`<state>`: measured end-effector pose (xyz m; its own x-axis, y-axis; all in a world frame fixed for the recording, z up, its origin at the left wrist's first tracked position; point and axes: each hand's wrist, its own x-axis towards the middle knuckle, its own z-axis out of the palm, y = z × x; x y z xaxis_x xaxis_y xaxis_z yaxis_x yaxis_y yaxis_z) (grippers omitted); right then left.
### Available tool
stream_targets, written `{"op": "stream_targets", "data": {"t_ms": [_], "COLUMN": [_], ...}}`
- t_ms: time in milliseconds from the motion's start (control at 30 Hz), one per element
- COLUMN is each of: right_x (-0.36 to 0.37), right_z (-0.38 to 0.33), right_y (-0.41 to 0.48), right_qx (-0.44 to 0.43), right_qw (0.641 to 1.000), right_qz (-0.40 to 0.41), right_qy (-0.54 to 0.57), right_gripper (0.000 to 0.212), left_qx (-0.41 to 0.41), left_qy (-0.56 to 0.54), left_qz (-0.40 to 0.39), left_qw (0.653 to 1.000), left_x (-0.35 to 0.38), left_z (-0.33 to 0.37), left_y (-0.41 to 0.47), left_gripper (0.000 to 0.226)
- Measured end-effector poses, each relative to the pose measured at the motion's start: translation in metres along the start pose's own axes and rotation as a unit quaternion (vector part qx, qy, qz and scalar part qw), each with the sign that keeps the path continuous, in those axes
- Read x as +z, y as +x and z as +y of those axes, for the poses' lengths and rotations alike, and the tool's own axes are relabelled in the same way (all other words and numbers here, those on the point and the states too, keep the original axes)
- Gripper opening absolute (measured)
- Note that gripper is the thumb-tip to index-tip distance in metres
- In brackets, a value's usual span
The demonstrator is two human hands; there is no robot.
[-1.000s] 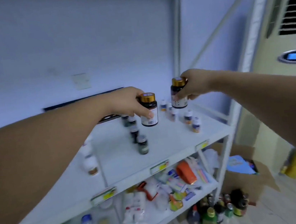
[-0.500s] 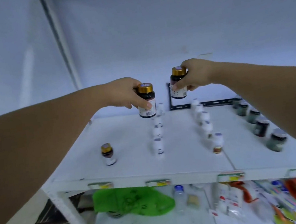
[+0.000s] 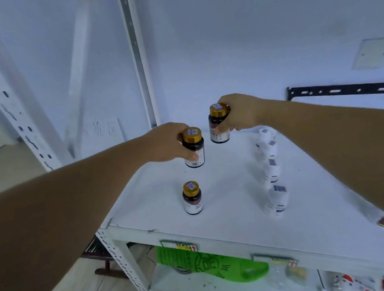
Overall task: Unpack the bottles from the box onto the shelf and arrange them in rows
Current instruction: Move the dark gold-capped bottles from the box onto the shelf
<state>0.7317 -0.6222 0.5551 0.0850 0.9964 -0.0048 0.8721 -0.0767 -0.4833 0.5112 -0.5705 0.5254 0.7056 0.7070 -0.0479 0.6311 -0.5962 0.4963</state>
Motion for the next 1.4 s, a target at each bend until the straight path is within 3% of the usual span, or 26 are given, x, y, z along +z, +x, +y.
{"op": "stream_targets", "data": {"t_ms": [300, 567, 700, 767, 1000, 1200, 1400], "right_x": [0.092, 0.140, 0.138, 0.124, 0.031, -0.053, -0.097], "right_z": [0.064, 0.094, 0.091, 0.089, 0.084, 0.107, 0.135], "right_y": [0.102, 0.133, 0.128, 0.120, 0.040, -0.101, -0.298], "right_qx": [0.010, 0.043, 0.101, 0.121, 0.198, 0.305, 0.442], "right_qw": [0.997, 0.993, 0.987, 0.985, 0.977, 0.943, 0.874], "right_qz": [-0.073, -0.114, -0.125, -0.119, -0.027, 0.094, 0.170], "right_qy": [-0.018, -0.007, -0.022, -0.029, -0.070, -0.090, -0.111], "right_gripper": [0.049, 0.051, 0.093, 0.100, 0.075, 0.069, 0.069], "left_qx": [-0.052, -0.051, -0.046, -0.040, 0.091, 0.245, 0.375], "left_qy": [-0.017, -0.075, -0.047, -0.028, -0.001, 0.001, 0.000], "left_qz": [-0.040, -0.095, -0.133, -0.119, -0.037, -0.083, -0.145], "left_qw": [0.998, 0.991, 0.989, 0.992, 0.995, 0.966, 0.916], "left_x": [0.076, 0.111, 0.087, 0.065, 0.017, 0.055, 0.126], "left_z": [-0.075, -0.106, -0.105, -0.099, -0.022, 0.106, 0.263], "left_y": [0.085, 0.104, 0.107, 0.110, 0.125, 0.129, 0.089], "left_gripper": [0.049, 0.055, 0.080, 0.084, 0.058, 0.055, 0.054]}}
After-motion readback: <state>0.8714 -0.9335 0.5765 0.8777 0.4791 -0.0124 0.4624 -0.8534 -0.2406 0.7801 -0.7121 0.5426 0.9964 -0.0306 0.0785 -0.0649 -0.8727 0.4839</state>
